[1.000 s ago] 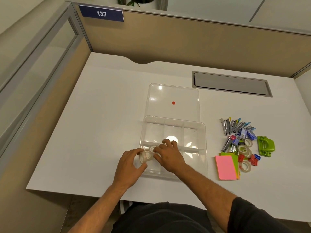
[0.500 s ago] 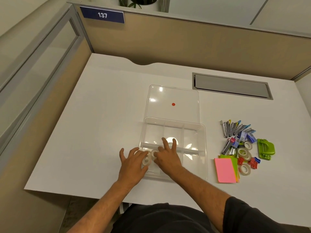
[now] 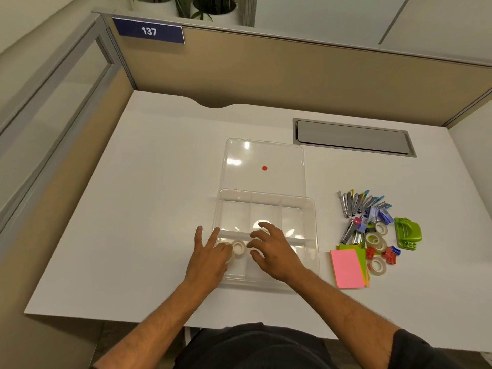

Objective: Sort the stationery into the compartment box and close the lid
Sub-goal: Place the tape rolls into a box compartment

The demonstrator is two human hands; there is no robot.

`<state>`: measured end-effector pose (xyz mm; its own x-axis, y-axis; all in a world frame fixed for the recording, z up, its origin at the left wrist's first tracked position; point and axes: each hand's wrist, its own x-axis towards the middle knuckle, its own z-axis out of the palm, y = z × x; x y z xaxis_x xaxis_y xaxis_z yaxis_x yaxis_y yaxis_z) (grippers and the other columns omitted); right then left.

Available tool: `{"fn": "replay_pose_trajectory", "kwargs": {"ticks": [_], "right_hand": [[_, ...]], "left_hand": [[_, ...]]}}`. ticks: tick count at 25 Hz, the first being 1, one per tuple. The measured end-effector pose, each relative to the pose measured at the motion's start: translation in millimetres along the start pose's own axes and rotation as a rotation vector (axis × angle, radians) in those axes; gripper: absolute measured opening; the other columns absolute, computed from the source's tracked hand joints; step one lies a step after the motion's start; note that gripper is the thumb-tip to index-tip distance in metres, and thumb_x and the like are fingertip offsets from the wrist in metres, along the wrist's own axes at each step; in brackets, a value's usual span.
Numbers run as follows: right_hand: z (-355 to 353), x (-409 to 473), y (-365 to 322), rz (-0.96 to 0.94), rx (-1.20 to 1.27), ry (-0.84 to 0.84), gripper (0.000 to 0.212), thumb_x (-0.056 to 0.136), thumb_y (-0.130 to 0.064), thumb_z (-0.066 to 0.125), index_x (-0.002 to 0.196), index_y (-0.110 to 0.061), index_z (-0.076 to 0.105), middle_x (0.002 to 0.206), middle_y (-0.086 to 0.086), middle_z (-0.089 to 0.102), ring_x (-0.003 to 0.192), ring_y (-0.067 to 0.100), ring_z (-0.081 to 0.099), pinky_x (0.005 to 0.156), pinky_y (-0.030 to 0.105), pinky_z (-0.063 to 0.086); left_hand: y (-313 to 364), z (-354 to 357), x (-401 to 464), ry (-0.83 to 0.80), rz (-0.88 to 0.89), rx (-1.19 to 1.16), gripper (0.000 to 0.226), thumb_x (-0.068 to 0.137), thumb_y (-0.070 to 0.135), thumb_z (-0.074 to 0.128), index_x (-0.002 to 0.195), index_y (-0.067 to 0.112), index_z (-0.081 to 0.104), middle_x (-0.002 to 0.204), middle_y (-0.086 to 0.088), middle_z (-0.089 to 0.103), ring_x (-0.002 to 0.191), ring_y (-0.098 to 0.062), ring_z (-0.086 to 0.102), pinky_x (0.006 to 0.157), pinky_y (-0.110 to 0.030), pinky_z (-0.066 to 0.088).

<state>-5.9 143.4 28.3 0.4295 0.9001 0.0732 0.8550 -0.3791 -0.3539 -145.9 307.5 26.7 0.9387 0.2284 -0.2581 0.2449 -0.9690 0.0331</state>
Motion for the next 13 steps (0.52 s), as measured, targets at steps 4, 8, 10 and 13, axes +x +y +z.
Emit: {"fn": "replay_pose_trajectory", "kwargs": {"ticks": [4, 8, 10, 13], "right_hand": [[-7.8, -6.4, 3.3, 0.034, 0.002, 0.015, 0.015, 0.091, -0.021, 0.064, 0.103, -0.018, 0.073, 0.118, 0.001, 0.066, 0.130, 0.030, 0.048, 0.099, 0.043, 0.046], [-13.2, -9.7, 5.0, 0.072, 0.032, 0.044, 0.014, 0.092, -0.021, 0.063, 0.101, -0.018, 0.073, 0.117, 0.000, 0.067, 0.129, 0.028, 0.048, 0.098, 0.040, 0.047], [-14.8, -12.0, 5.9, 0.088, 0.039, 0.044, 0.014, 0.092, -0.021, 0.062, 0.101, -0.018, 0.073, 0.118, -0.001, 0.067, 0.129, 0.029, 0.048, 0.098, 0.040, 0.047], [-16.4, -16.6, 7.7, 0.106, 0.044, 0.042, 0.015, 0.092, -0.021, 0.062, 0.102, -0.019, 0.073, 0.119, -0.001, 0.067, 0.131, 0.029, 0.047, 0.099, 0.040, 0.047]], "left_hand": [[-2.1, 0.5, 7.8, -0.137, -0.005, 0.087, 0.050, 0.087, 0.055, 0.061, 0.133, 0.037, 0.055, 0.146, 0.007, 0.051, 0.150, -0.019, 0.020, 0.105, -0.062, -0.030], [-0.9, -3.3, 11.4, -0.147, 0.007, 0.106, 0.054, 0.084, 0.057, 0.065, 0.133, 0.037, 0.056, 0.144, 0.008, 0.053, 0.150, -0.019, 0.020, 0.099, -0.060, -0.035], [-0.8, -1.7, 11.5, -0.134, 0.005, 0.110, 0.054, 0.085, 0.052, 0.068, 0.134, 0.036, 0.054, 0.144, 0.008, 0.053, 0.150, -0.020, 0.018, 0.095, -0.059, -0.037], [-0.6, -0.6, 9.6, -0.136, -0.001, 0.102, 0.059, 0.086, 0.045, 0.069, 0.139, 0.035, 0.047, 0.146, 0.008, 0.052, 0.151, -0.022, 0.016, 0.094, -0.060, -0.037]]}}
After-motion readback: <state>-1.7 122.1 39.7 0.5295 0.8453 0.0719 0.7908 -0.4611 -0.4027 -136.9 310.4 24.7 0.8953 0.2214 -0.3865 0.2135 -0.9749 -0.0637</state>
